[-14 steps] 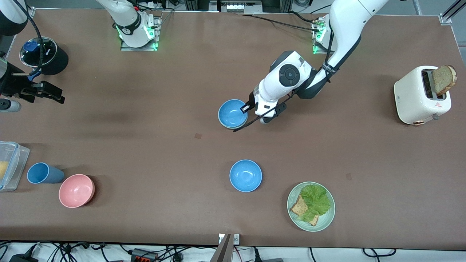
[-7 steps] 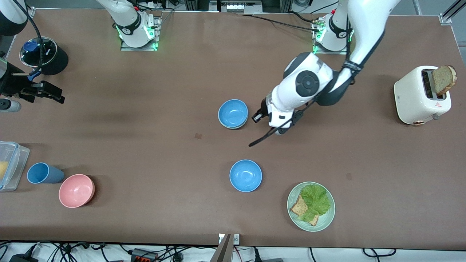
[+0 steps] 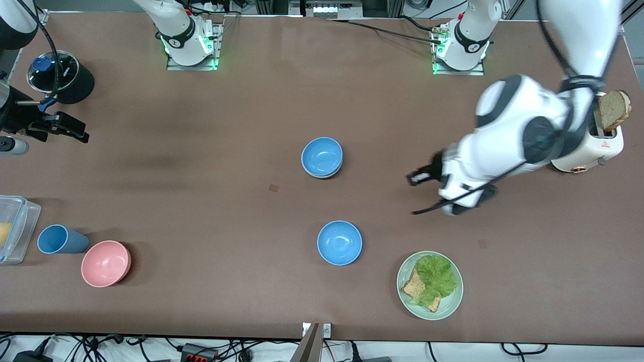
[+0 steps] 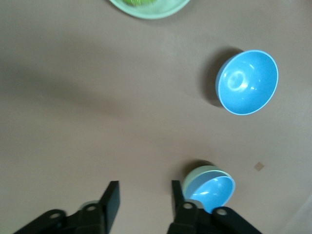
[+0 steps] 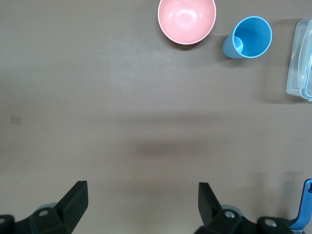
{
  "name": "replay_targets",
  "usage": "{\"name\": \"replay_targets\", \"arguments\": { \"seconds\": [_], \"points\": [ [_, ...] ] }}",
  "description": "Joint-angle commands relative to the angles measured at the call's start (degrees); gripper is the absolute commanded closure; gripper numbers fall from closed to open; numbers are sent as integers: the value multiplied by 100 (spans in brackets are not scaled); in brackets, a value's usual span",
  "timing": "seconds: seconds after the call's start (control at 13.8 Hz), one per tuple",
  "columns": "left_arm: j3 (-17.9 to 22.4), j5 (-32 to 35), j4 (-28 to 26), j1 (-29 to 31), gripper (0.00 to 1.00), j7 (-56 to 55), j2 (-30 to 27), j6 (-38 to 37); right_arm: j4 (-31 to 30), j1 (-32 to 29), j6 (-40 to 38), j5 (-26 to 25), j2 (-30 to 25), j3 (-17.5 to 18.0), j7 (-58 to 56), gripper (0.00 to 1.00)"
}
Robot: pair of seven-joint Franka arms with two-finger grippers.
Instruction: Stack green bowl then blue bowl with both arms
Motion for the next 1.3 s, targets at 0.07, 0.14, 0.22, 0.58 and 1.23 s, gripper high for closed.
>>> {"name": "replay_targets", "arguments": {
  "seconds": [0.07,0.14,0.22,0.58,1.23],
  "points": [
    [28,288,352,148,0,1167,106,-512,-141,21,22,-60,-133,-24,-84,0],
    [107,533,510,175,0,1439,106,-644,-141,21,22,-51,-133,-24,-84,0],
    [99,744,650,184,0,1703,106,-750,-141,21,40,-51,-116,-24,-84,0],
    [1307,572,249,-270,0,2197,-1052,-794,-141,21,66,-51,-98,-24,-84,0],
    [3605,34,-895,-1495,0,4052,-2549,-1111,-141,21,66,-51,-125,-24,-93,0]
  ]
}}
